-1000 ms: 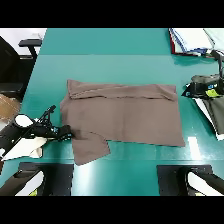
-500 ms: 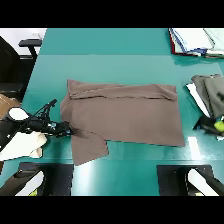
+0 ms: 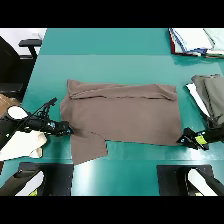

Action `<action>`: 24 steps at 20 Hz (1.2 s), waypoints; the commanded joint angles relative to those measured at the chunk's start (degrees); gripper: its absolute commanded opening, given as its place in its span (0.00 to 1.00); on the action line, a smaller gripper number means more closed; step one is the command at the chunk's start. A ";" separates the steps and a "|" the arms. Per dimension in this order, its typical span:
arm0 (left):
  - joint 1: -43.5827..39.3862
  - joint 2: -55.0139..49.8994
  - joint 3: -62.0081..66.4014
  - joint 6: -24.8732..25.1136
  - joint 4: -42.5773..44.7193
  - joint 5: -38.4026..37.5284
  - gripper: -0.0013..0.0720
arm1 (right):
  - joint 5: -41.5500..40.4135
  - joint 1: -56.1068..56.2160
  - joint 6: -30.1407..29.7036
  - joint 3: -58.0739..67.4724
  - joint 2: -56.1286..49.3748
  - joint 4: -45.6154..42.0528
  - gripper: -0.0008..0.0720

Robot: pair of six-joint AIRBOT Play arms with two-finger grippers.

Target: Fold the shirts.

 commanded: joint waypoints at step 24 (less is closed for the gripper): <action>0.02 -10.01 26.80 -2.95 10.88 6.23 0.05 | -1.03 22.75 2.97 45.27 -21.33 -13.68 0.03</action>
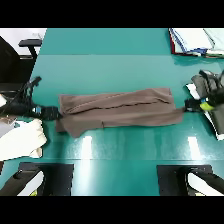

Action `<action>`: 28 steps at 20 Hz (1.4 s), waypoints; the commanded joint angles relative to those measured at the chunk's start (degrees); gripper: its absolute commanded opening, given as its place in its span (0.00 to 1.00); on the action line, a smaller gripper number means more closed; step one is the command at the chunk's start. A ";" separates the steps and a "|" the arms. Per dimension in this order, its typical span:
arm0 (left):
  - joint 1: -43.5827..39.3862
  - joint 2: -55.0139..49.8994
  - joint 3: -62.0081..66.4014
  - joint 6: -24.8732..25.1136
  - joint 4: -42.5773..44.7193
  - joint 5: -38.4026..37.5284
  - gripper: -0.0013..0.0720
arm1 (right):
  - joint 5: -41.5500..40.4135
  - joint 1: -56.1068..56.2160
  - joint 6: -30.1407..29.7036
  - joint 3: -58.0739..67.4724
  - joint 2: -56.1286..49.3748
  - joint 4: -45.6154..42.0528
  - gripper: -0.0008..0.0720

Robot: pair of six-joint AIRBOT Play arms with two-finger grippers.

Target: Fold the shirts.

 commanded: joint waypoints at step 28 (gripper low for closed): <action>-11.10 -30.14 25.03 4.33 -9.49 13.38 0.05 | -0.83 -15.91 -18.67 8.41 -34.12 34.18 0.81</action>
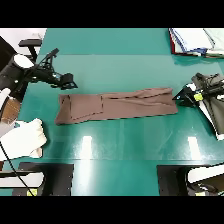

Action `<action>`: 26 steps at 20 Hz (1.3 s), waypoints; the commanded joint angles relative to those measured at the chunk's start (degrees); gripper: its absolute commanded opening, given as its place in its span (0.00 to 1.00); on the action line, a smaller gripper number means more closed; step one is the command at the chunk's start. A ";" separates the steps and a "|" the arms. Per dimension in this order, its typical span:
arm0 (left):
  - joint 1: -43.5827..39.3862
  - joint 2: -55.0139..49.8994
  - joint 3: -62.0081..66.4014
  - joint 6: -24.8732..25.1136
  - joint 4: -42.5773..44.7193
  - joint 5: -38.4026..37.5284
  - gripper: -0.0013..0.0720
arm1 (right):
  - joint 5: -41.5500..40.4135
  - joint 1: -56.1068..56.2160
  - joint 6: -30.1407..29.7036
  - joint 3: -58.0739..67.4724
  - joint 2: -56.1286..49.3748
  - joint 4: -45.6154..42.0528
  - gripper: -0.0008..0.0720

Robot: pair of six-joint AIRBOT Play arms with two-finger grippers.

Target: Fold the shirts.

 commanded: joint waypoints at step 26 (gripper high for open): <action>-26.75 -25.09 17.03 -7.89 -1.70 11.61 0.05 | 1.38 30.56 7.52 32.96 14.82 2.36 0.03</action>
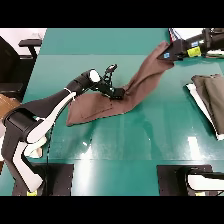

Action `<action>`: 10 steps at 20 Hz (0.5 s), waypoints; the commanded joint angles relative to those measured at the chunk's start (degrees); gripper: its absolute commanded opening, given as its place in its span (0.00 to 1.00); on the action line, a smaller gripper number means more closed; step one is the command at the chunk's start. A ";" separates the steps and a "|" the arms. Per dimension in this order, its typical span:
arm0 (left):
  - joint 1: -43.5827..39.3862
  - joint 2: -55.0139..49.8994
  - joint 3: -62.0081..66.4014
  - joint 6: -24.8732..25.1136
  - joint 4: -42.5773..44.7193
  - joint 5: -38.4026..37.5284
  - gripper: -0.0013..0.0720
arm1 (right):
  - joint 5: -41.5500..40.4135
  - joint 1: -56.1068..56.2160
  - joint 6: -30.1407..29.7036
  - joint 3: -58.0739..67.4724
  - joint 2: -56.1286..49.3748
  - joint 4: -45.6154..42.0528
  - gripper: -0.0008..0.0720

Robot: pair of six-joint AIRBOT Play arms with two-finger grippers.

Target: Fold the shirts.

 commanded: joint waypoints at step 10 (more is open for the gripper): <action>16.17 15.39 5.81 1.55 9.01 -12.39 0.05 | -7.41 18.12 -4.59 1.68 -2.97 6.97 0.03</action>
